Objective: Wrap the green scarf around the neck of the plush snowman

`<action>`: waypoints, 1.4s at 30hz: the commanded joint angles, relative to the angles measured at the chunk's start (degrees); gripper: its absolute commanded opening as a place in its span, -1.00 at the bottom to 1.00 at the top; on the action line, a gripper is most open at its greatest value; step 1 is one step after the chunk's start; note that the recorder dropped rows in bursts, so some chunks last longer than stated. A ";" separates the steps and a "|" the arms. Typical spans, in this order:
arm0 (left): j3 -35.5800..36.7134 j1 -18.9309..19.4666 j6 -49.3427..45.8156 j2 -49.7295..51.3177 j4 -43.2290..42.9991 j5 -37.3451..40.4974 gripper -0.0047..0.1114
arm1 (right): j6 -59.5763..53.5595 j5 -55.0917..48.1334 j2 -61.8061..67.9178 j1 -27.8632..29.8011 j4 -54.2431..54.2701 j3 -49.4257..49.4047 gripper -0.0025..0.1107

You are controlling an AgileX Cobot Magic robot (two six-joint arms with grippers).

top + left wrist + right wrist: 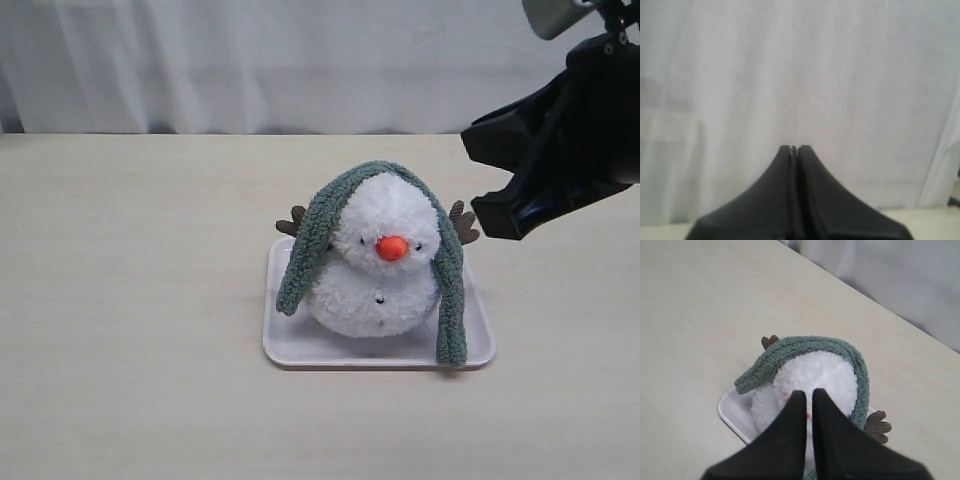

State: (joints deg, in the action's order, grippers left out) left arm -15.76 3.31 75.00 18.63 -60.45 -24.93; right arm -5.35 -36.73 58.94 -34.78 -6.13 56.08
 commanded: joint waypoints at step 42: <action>-41.32 -28.63 -186.65 83.21 160.39 36.29 -0.92 | 0.32 -0.58 2.85 0.08 0.17 -0.23 -0.88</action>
State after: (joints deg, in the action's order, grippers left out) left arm -57.31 -24.87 -113.25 101.84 99.72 -2.59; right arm -5.14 -36.82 61.79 -34.78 -6.02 56.08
